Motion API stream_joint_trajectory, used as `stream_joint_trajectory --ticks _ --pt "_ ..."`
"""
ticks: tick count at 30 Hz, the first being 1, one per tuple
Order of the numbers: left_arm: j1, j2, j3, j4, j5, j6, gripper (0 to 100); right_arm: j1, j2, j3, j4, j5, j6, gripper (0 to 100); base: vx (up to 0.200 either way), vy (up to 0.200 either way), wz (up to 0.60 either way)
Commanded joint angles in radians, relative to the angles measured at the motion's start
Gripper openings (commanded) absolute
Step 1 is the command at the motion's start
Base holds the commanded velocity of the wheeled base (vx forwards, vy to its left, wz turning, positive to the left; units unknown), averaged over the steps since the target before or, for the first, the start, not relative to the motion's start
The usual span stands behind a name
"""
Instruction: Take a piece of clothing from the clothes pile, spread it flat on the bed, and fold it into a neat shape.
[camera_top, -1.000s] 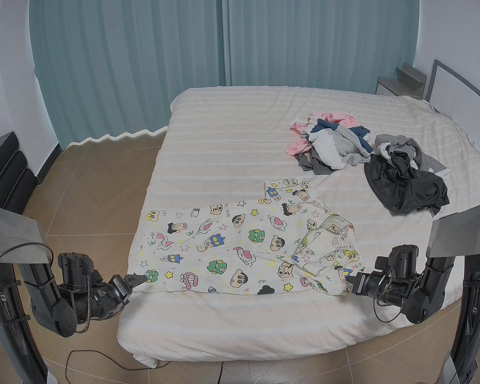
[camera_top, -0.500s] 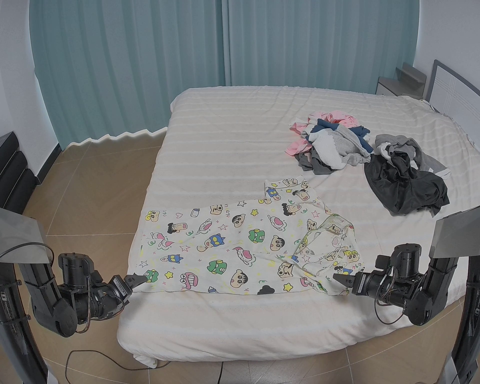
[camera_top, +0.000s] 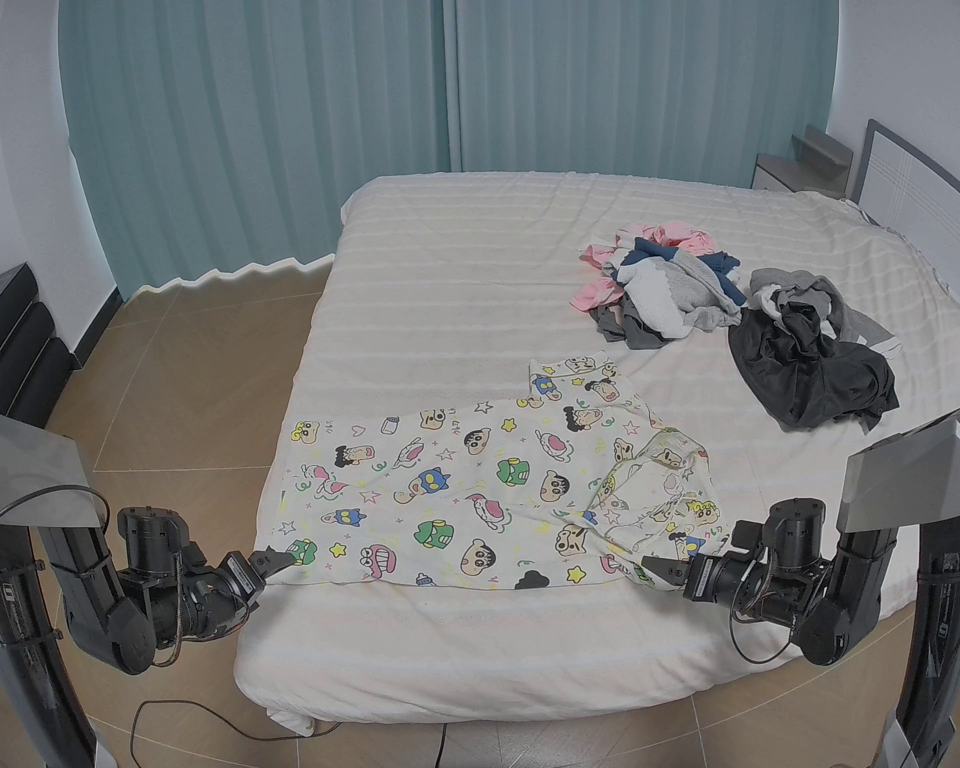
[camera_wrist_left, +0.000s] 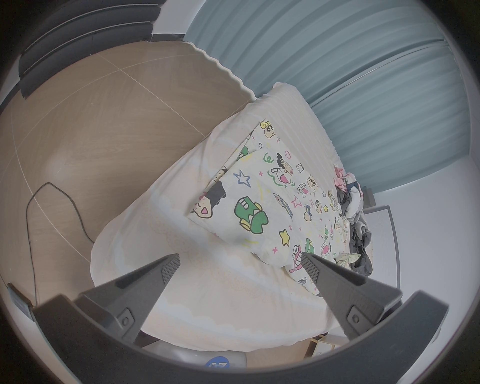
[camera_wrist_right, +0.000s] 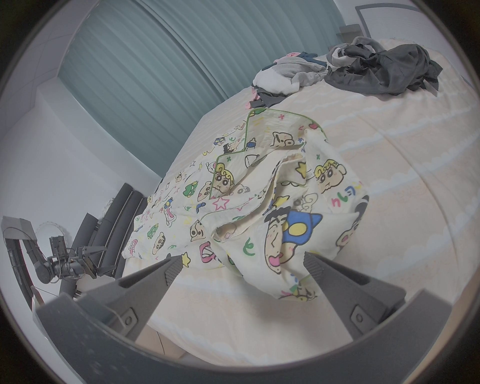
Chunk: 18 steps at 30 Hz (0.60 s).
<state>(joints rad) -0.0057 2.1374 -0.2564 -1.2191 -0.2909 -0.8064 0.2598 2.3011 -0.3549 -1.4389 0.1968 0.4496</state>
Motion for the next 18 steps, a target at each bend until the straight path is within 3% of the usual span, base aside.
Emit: stream_joint_trajectory --ticks 1,5,6,18 --pt "0.000 0.002 0.000 0.000 -0.001 0.000 100 0.006 0.058 -0.004 -0.018 -0.004 -0.003 100 0.000 0.000 0.00" --pt "0.000 0.002 0.000 0.000 -0.001 0.000 100 0.006 0.080 -0.013 -0.020 -0.007 -0.009 100 0.000 0.000 0.00" --pt "0.000 0.002 0.000 0.001 -0.001 0.000 100 0.004 0.086 -0.019 -0.021 -0.008 -0.023 0 0.000 0.000 0.00" --pt "0.000 0.004 -0.001 0.001 -0.001 0.000 100 -0.024 0.089 -0.009 -0.034 -0.039 -0.095 0 0.000 0.000 0.00"
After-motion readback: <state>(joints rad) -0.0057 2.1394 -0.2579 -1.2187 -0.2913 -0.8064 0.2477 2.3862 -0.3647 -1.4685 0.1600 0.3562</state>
